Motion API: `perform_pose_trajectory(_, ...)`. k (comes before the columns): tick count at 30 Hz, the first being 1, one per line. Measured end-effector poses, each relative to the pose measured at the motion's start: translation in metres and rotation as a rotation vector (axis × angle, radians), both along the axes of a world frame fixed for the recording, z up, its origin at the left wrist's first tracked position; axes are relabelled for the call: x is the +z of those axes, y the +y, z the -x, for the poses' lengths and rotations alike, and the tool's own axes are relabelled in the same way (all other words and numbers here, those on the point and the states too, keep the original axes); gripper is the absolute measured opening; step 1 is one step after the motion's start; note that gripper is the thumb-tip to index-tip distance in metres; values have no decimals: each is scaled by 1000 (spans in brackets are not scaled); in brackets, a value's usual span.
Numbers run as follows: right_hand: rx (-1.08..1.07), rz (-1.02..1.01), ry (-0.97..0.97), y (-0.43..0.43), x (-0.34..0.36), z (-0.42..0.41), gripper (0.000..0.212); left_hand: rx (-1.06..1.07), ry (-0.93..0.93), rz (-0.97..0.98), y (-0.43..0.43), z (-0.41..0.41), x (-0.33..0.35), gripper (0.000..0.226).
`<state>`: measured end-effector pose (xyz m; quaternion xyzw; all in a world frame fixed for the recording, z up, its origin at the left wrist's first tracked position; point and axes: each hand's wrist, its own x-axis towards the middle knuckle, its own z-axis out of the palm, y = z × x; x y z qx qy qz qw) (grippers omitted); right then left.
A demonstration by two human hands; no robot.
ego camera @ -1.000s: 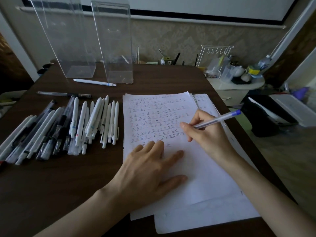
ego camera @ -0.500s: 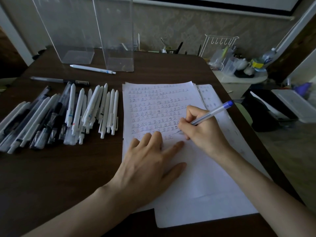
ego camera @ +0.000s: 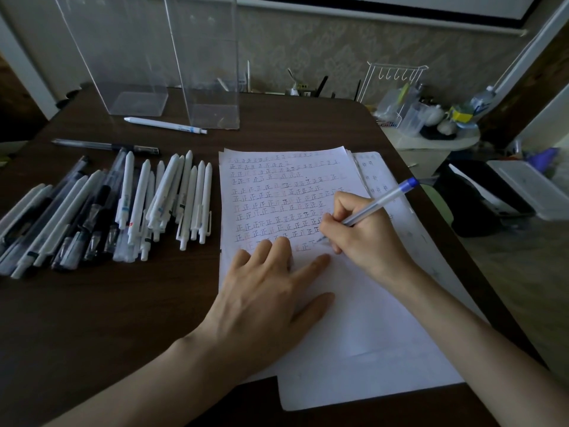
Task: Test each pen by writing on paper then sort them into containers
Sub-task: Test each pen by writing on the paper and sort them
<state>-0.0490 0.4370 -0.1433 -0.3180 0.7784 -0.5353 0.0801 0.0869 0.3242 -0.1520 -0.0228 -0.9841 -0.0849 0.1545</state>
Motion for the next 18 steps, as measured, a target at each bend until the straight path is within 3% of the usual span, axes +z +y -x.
perform_pose_trajectory(13,39,-28,-23,1,3,-3,32,-10,-14,-9,0,-1,2,52)
perform_pose_trajectory(18,15,-9,-23,1,1,-1,41,-20,-24,-10,0,-1,1,52)
